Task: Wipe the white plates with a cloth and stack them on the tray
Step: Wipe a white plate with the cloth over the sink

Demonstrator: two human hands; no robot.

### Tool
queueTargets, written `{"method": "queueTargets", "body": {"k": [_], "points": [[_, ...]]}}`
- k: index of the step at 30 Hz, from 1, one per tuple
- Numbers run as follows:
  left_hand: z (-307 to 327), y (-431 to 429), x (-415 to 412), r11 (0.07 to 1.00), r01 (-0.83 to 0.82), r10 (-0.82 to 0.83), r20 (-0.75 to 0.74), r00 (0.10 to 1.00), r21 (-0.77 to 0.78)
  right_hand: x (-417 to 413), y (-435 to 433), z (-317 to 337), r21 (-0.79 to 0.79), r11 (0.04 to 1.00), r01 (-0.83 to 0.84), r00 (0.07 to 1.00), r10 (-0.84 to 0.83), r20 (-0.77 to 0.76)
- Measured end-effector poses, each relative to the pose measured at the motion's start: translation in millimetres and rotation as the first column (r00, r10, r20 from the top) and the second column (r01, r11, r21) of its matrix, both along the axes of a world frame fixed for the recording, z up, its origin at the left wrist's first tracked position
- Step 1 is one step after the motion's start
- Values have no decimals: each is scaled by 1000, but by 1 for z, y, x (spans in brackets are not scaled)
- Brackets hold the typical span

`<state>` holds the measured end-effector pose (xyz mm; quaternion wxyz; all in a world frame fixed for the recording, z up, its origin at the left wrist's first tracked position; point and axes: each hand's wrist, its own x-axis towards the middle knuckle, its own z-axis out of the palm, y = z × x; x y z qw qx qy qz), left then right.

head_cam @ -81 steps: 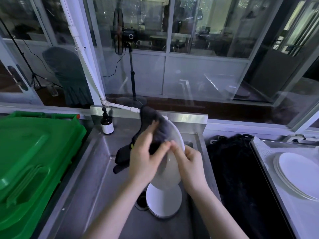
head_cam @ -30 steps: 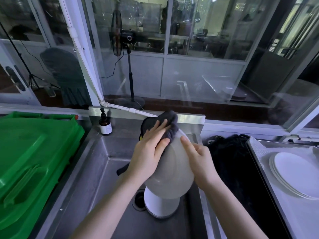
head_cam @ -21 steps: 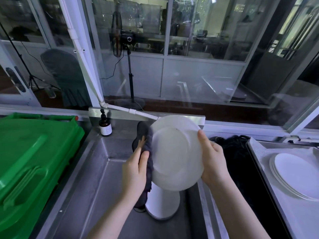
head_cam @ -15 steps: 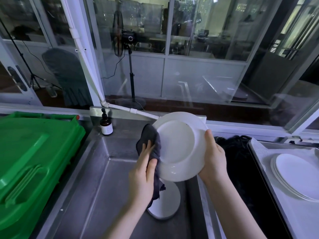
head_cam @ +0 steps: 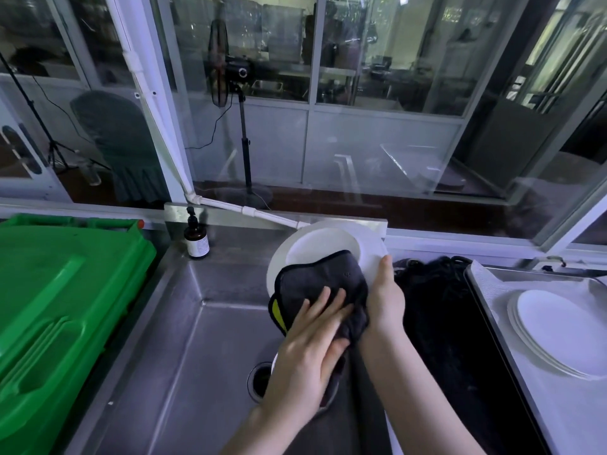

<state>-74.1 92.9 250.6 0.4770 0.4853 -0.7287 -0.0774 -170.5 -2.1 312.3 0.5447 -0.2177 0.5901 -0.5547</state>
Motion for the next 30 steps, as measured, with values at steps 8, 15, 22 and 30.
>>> {"method": "queueTargets", "body": {"k": [8, 15, 22, 30], "points": [[-14, -4, 21, 995, -89, 95, -150, 984, 43, -4, 7, -1, -11, 1000, -8, 978, 10, 206], [4, -26, 26, 999, 41, -43, 96, 994, 23, 5, 22, -4, -55, 973, -225, 918, 230, 321], [32, -56, 29, 989, 26, -47, 147, 988, 142, 16, 37, -15, -46, 964, -261, 961, 264, 83], [9, -63, 55, 924, -242, 291, -134, 947, 296, 10, 48, -12, -82, 973, -215, 977, 214, -27]]}}
